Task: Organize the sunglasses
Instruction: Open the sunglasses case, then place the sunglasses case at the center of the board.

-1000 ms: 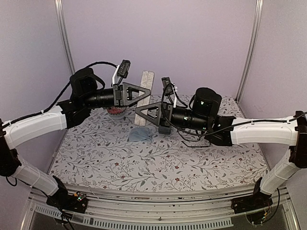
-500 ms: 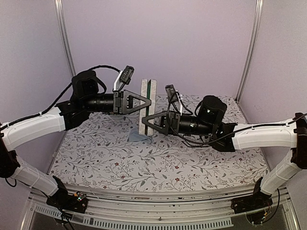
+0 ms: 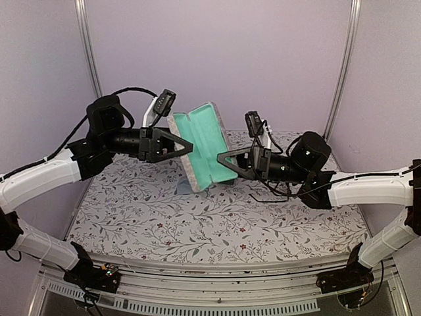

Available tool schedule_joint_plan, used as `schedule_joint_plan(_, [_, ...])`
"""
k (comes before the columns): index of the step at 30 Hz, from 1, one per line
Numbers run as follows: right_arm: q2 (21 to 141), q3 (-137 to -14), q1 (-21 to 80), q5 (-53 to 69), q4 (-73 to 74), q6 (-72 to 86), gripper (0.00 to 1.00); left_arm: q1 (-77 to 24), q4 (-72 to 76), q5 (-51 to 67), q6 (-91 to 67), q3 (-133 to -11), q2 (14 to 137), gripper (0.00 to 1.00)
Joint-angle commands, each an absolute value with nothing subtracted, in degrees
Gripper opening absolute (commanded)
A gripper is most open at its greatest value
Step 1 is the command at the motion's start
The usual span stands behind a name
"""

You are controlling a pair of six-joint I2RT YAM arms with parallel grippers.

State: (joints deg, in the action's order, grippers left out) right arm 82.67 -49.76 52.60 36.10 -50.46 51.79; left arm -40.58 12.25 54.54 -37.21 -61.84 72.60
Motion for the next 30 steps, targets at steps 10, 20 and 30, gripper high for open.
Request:
schedule_joint_plan(10, [78.1,-46.4,47.9,22.7,-40.2,50.9,0.79,-34.3,8.2,51.0,-34.9,-62.1,66.9,0.45])
schedule_joint_plan(20, [76.0,-48.5,47.9,3.7,-15.6,43.9,0.83,-34.3,-12.1,42.7,-25.4,-61.9,76.1,0.45])
schedule_joint_plan(30, [85.8,-51.9,47.9,0.4,-3.4,49.8,0.82,-36.5,-21.0,45.3,-21.8,-66.7,97.6,0.44])
